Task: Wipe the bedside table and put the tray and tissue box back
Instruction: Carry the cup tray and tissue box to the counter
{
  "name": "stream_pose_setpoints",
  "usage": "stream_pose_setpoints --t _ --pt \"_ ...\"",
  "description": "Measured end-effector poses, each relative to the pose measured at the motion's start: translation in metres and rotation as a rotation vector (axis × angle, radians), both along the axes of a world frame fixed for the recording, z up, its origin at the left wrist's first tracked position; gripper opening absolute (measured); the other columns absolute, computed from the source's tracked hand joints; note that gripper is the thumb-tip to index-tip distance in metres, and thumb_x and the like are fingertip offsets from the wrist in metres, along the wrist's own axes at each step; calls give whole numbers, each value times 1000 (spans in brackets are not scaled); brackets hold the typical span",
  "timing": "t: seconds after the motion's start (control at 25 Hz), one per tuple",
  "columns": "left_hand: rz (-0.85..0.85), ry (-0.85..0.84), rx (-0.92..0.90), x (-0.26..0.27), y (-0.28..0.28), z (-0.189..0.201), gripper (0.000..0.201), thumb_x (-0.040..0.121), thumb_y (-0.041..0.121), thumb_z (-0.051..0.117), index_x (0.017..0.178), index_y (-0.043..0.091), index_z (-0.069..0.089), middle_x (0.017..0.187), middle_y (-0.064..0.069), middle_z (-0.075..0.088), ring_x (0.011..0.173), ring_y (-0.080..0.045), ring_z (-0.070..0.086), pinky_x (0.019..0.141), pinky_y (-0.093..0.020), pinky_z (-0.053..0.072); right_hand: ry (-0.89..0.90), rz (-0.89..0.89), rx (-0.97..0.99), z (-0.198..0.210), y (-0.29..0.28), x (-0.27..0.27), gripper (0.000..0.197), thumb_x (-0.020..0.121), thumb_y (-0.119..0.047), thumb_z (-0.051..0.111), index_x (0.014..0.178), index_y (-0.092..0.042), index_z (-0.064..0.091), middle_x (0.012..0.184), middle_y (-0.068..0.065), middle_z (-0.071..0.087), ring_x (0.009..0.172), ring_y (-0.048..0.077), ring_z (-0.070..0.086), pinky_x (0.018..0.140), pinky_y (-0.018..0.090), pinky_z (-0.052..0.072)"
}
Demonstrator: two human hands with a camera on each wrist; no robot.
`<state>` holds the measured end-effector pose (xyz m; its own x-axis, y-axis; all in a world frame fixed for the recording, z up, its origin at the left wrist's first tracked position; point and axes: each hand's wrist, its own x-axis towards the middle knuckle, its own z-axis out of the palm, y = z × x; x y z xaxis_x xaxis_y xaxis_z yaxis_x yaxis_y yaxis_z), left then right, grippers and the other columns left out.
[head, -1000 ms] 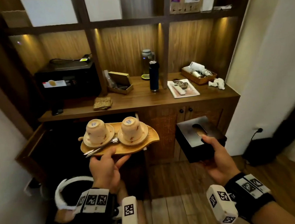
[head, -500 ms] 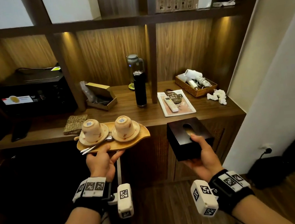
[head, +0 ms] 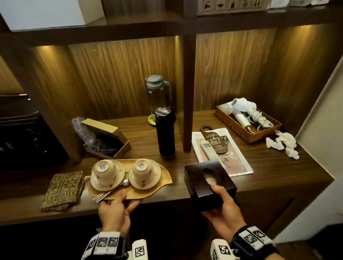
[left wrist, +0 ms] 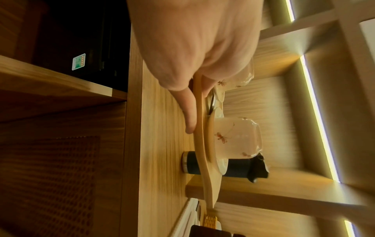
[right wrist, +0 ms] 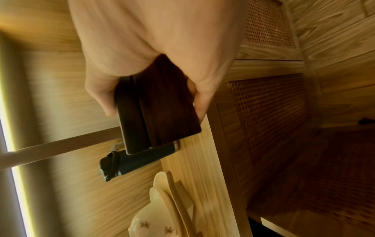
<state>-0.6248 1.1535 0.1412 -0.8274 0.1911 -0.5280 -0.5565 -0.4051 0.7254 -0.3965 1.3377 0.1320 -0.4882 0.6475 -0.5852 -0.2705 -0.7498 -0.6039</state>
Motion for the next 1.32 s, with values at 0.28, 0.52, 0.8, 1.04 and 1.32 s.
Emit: stream_pose_setpoints --t 0.28,0.52,0.8,1.04,1.32 --pt "79 -80 -86 -54 38 -45 60 96 -12 64 149 9 47 141 -22 63 112 -37 70 58 -56 66 -142 -96 -131 -30 40 -76 92 48 -23 101 133 -8 69 125 23 76 115 42 73 73 53 65" --pt "126 -97 -90 -69 60 -60 56 97 -14 61 148 2 43 143 -24 57 124 -42 61 83 -63 62 -186 -149 -135 -30 63 -115 66 71 -10 92 130 -11 63 121 20 77 105 36 75 68 46 64" --pt "140 -114 -109 -71 61 -74 59 96 -14 62 149 2 43 145 -26 58 124 -43 62 54 -53 65 -179 -186 -188 -25 52 -142 79 70 -12 94 137 -12 53 127 19 72 113 38 72 69 50 66" --pt "137 -113 -130 -73 54 -77 61 96 -15 61 151 4 42 150 -24 55 117 -38 63 72 -63 62 -194 -121 -217 -23 53 -150 76 73 -19 94 133 -4 51 133 23 65 118 39 68 96 62 59" --pt "140 -154 -182 -78 53 -76 60 94 -16 62 147 3 43 146 -25 55 113 -40 64 58 -59 60 -281 -74 -212 -26 58 -149 68 73 -20 96 125 -7 55 133 17 64 119 33 68 103 54 59"
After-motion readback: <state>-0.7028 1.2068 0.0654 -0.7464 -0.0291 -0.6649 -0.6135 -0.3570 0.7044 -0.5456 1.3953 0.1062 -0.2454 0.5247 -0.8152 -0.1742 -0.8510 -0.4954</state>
